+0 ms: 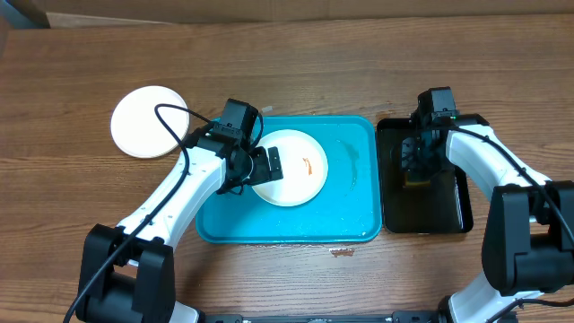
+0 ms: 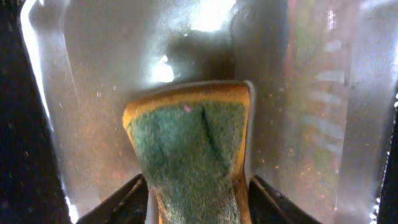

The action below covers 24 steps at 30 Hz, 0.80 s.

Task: Clean dirty plates on tray and stack at the side

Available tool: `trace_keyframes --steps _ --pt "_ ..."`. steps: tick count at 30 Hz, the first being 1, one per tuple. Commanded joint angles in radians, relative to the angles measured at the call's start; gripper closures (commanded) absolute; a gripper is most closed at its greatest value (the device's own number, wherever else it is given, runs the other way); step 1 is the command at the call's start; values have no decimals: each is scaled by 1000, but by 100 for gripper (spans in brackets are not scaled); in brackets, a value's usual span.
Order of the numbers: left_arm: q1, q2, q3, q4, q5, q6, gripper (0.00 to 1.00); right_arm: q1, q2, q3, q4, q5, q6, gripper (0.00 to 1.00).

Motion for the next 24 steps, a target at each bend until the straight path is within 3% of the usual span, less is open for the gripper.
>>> trace_keyframes --steps 1,3,6,16,21,23,24 --pt "1 -9 17 1 0 13 0 -2 -3 -5 -8 1 -2 44" --pt "1 -9 17 2 0 13 0 -2 -3 -5 -14 1 -2 47" --pt "1 -9 17 17 0 13 0 -2 -3 -5 -26 1 -2 60" --pt "1 -9 17 31 0 13 0 -2 -3 -5 -33 0 -2 52" --pt "1 -9 17 31 0 13 0 -2 -3 -5 -29 0 -2 32" --pt "1 -9 17 31 0 13 0 -2 -3 -5 -21 0 -2 15" --pt "1 -9 17 32 0 13 0 -2 -3 -5 -16 0 -2 0"
